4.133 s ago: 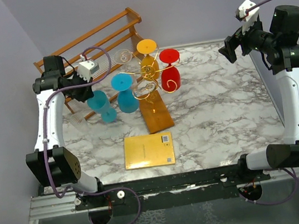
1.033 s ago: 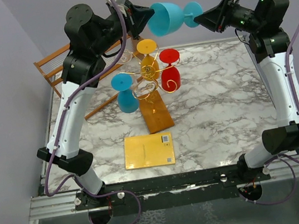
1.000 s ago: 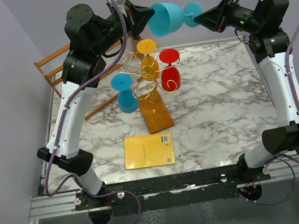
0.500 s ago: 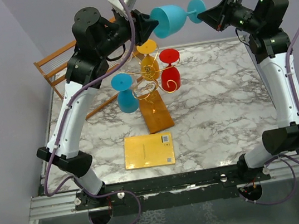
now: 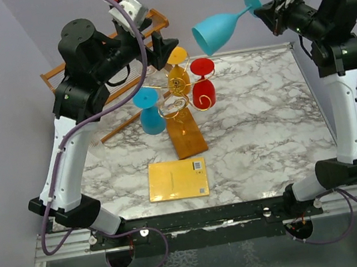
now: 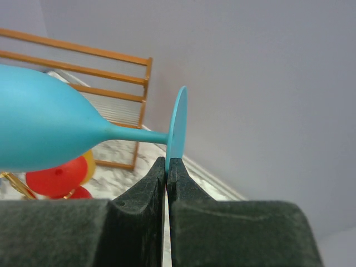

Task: Place the wine glass upside down on the wine glass rack

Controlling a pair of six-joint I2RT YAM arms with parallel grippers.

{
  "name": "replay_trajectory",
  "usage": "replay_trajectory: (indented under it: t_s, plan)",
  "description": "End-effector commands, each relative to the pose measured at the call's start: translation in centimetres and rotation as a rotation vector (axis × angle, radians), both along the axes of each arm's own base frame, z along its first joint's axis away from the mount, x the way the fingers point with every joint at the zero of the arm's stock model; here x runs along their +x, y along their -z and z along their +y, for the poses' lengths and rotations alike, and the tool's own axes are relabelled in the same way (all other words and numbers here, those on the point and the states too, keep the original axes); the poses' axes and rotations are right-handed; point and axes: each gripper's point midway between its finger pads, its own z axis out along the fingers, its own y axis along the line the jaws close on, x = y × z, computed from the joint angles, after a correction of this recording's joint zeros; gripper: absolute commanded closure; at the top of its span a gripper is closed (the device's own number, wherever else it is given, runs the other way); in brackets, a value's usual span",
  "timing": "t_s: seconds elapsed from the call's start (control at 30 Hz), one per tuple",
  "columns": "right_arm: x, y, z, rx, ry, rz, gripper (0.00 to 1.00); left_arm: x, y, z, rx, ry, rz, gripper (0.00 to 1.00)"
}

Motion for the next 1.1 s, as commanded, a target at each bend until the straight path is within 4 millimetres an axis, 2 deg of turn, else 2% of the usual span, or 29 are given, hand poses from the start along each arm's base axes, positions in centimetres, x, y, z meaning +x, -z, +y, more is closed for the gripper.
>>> replay_trajectory:
  t_s: [0.0, 0.1, 0.23, 0.47, 0.77, 0.97, 1.07]
  plan:
    - [-3.5, -1.9, -2.6, -0.297, 0.077, -0.150, 0.99, -0.4, -0.6, 2.1, 0.026, -0.057, -0.036, 0.14]
    - [-4.9, -0.6, -3.0, -0.430, 0.054, -0.152, 0.99, -0.3, -0.5, 2.5, 0.038, -0.069, -0.039, 0.13]
    - [-6.9, 2.2, -2.8, -0.570, -0.033, -0.121, 0.99, -0.3, -0.6, 3.0, 0.049, -0.084, -0.050, 0.13]
    - [-9.2, 6.6, -0.8, -0.639, -0.240, -0.074, 0.99, 0.0, -0.8, 4.2, 0.063, -0.125, -0.064, 0.13]
    - [-9.5, 10.6, 2.9, -0.756, -0.346, -0.062, 0.99, 1.2, -0.7, 6.7, 0.084, -0.217, -0.079, 0.13]
    - [-10.0, 11.7, 5.1, -0.835, -0.383, -0.106, 0.99, 2.1, -0.8, 8.9, 0.098, -0.305, -0.092, 0.13]
    - [-10.1, 11.7, 5.9, -0.873, -0.373, -0.160, 0.99, 2.2, -1.2, 9.9, 0.105, -0.341, -0.105, 0.13]
